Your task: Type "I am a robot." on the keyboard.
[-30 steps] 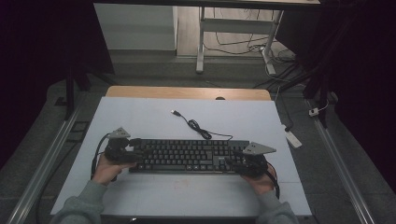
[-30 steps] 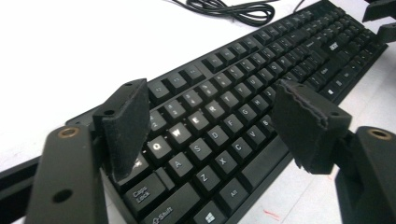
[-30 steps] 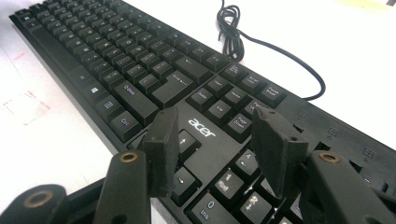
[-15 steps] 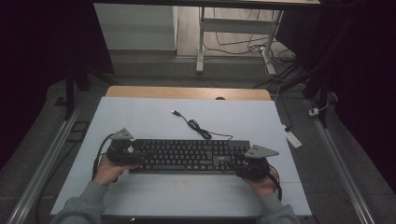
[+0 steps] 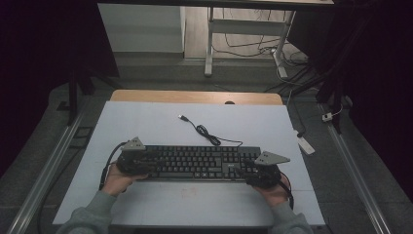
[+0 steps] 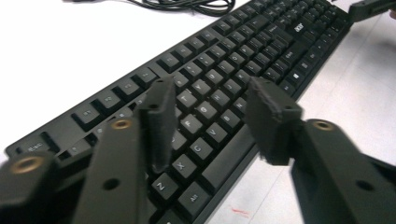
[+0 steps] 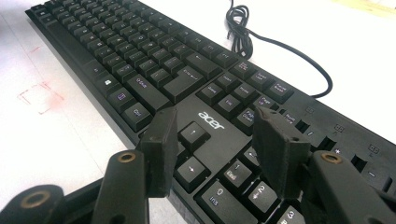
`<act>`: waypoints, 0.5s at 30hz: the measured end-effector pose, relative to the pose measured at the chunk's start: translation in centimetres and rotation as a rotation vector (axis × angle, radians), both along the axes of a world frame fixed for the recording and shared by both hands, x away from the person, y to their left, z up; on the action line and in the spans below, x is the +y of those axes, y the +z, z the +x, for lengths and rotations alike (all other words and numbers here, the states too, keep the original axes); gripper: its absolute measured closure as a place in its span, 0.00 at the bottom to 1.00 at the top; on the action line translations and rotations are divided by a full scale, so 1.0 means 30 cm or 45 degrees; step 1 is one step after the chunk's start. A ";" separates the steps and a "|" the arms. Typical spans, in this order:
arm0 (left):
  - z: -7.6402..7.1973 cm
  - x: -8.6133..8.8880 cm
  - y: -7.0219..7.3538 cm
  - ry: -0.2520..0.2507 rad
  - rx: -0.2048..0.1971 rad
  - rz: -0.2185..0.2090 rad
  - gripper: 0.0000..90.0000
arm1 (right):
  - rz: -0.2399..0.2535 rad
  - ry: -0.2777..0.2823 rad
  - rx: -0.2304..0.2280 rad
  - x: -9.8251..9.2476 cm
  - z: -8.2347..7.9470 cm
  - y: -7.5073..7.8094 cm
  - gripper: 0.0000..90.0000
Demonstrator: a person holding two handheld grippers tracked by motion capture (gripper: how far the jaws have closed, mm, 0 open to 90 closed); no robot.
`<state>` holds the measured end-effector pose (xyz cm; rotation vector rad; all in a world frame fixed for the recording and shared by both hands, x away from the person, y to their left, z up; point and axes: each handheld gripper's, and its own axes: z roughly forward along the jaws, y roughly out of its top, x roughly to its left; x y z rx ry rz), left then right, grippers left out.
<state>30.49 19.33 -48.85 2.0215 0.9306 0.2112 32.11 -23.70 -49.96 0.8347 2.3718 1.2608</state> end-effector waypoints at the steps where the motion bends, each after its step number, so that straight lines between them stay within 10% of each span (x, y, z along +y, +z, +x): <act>1: -0.001 -0.004 -0.001 -0.008 -0.003 0.003 0.66 | -0.004 0.000 0.002 0.000 0.000 0.000 0.56; 15: -0.012 -0.076 -0.033 -0.086 0.015 0.055 0.99 | -0.006 -0.005 -0.004 -0.003 -0.007 0.002 0.56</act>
